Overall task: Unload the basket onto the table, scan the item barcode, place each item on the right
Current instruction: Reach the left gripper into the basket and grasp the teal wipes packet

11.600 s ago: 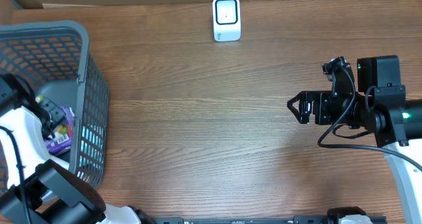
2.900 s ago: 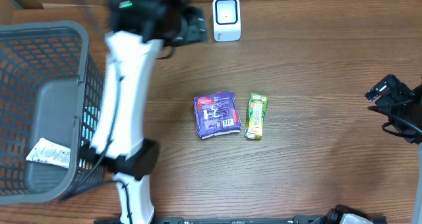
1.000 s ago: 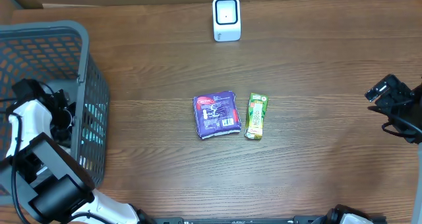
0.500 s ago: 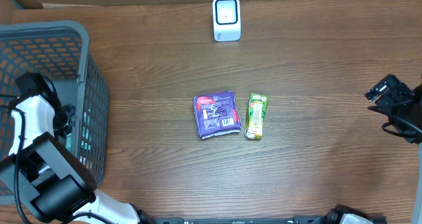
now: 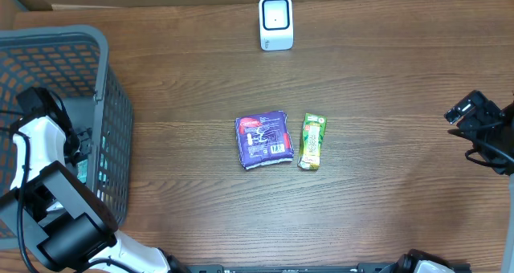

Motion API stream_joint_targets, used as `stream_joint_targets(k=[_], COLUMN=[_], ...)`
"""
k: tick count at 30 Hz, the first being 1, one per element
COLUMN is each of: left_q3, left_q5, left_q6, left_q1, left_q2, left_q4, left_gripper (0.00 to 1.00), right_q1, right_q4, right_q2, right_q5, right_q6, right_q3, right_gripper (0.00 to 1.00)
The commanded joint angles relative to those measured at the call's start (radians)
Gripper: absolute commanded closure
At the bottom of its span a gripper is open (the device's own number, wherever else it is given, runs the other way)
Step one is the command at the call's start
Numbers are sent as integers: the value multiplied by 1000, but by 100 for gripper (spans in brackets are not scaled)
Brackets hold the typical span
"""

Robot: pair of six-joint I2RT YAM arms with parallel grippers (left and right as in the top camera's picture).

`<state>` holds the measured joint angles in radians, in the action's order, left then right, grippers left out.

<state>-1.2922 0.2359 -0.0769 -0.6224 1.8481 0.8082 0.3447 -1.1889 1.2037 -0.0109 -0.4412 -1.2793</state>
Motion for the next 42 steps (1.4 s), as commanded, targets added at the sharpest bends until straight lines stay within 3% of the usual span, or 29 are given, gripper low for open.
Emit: stream_joint_targets(k=[1, 14, 21, 25, 30, 32, 36, 42], left_q3=[-27, -129, -35, 39, 51, 51, 51, 32], left_q5=[-116, -319, -303, -294, -259, -259, -254, -255], left_q6=[-55, -164, -201, -200, -195, -185, -185, -144], left_q1=[7, 7, 7, 7, 7, 7, 6, 7], left_q2=[38, 35, 35, 35, 35, 35, 35, 35], left_q4=[12, 85, 48, -24, -55, -63, -65, -48], left_gripper=[19, 22, 21, 15, 17, 28, 73, 75], right_q1=[3, 3, 3, 3, 3, 3, 3, 3], right_q4=[6, 6, 6, 6, 5, 5, 5, 6], right_q2=[-1, -1, -1, -1, -1, -1, -1, -1], right_q5=[6, 6, 6, 6, 6, 6, 6, 6], right_q6=[-4, -4, -4, -4, -4, -4, -4, -4], right_q3=[-16, -16, -16, -16, -16, -16, -16, -16], right_gripper=[0, 0, 0, 0, 0, 0, 0, 0])
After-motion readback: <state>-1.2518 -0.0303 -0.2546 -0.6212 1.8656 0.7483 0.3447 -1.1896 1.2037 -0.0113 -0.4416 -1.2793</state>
